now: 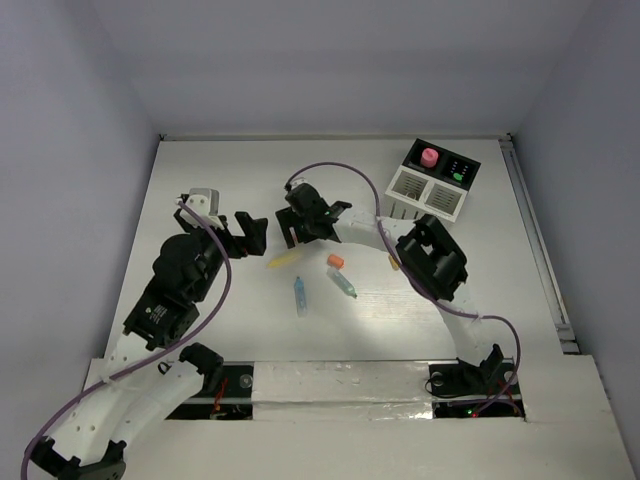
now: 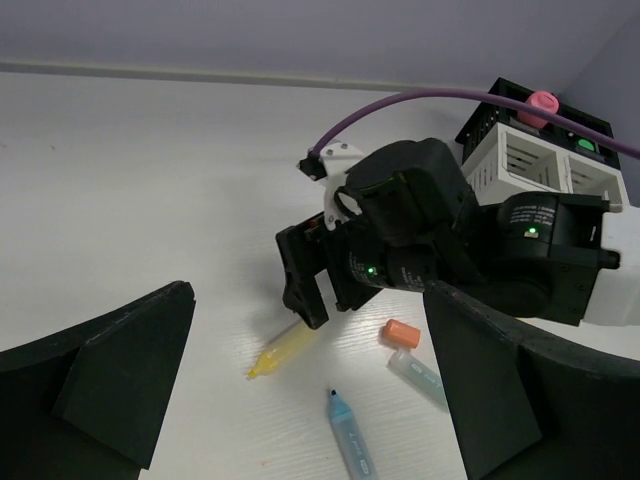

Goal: Sort the stationery into containers
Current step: Move the pen to the center of the board, then pick up the pen from the center of the board.

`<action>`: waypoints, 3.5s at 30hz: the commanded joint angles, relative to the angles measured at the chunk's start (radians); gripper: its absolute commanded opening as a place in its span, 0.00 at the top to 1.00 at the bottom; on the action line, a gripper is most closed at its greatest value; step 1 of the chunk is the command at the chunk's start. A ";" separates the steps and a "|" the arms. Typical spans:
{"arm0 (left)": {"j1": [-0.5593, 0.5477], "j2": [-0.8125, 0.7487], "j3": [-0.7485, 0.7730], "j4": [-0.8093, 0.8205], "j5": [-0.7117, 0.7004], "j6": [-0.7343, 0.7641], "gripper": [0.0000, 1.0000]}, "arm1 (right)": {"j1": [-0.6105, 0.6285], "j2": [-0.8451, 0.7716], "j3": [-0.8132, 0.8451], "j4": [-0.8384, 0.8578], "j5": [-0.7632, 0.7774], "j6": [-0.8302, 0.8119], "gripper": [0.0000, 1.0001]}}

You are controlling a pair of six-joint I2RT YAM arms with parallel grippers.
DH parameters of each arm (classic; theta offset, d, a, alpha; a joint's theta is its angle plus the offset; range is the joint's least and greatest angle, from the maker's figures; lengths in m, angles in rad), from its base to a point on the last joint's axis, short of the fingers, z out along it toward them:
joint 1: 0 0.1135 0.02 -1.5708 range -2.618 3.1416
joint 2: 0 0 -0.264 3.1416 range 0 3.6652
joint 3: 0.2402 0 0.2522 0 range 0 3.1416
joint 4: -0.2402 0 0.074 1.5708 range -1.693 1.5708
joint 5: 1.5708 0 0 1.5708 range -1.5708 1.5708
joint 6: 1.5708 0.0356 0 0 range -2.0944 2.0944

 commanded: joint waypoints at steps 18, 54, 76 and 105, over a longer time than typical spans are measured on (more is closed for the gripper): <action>0.006 -0.002 0.004 0.051 0.042 0.004 0.01 | -0.088 -0.001 0.042 -0.114 0.318 -0.144 0.45; 0.015 -0.013 0.000 0.057 0.069 0.005 0.01 | -0.154 0.146 0.157 0.043 0.060 0.156 0.00; 0.015 0.002 -0.001 0.051 0.044 -0.003 0.01 | -0.154 0.396 0.509 -0.224 0.220 -0.005 0.53; 0.015 0.067 -0.002 0.053 0.194 -0.217 0.01 | -0.154 0.234 0.263 -0.202 0.045 0.041 0.75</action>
